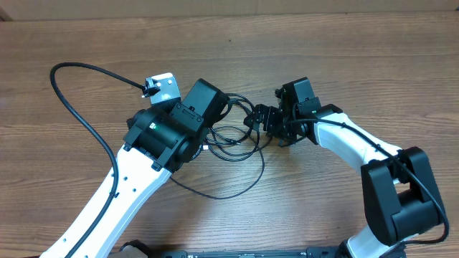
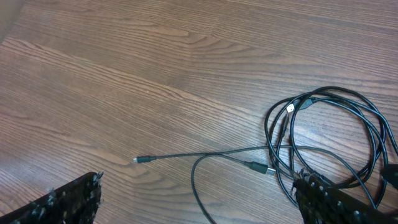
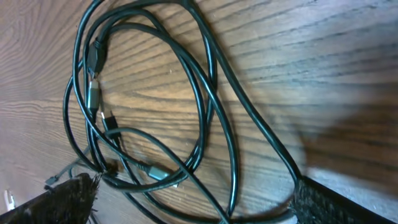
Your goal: Untangle cables
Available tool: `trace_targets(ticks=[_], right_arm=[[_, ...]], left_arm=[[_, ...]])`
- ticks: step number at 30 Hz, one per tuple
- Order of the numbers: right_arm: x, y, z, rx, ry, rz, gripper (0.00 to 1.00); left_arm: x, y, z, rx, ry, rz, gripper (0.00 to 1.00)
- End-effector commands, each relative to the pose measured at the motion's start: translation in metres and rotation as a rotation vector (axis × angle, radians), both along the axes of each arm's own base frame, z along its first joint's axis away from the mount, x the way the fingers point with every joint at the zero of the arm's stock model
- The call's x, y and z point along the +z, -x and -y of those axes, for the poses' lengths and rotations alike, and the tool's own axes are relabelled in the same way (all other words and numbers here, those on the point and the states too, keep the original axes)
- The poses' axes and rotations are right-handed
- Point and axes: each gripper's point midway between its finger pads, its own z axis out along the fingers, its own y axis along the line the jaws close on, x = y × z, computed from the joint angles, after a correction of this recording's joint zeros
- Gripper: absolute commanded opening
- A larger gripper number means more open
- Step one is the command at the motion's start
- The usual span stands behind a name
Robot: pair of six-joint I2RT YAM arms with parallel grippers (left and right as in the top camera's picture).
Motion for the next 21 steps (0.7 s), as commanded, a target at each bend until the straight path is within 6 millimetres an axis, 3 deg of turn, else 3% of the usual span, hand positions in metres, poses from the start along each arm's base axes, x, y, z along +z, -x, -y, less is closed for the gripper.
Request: trace_targets(ticks=[1,7,13,21], right_arm=[[-0.016,0.0,0.002,0.002,0.027,-0.019,1.0],[-0.03,0.003,0.005,0.045,0.062,-0.025,1.0],[-0.031,0.003,0.007,0.068,0.082,-0.009,1.0],[-0.041,0.007,0.037,0.017,0.17,-0.061,1.0]], left_arm=[[0.001,0.001,-0.004,-0.004,-0.005,0.0,1.0],[0.001,0.002,-0.004,-0.006,-0.008,-0.002,1.0],[0.001,0.002,-0.004,-0.011,-0.012,-0.005,1.0],[0.001,0.002,-0.004,-0.011,-0.011,-0.004,1.0]])
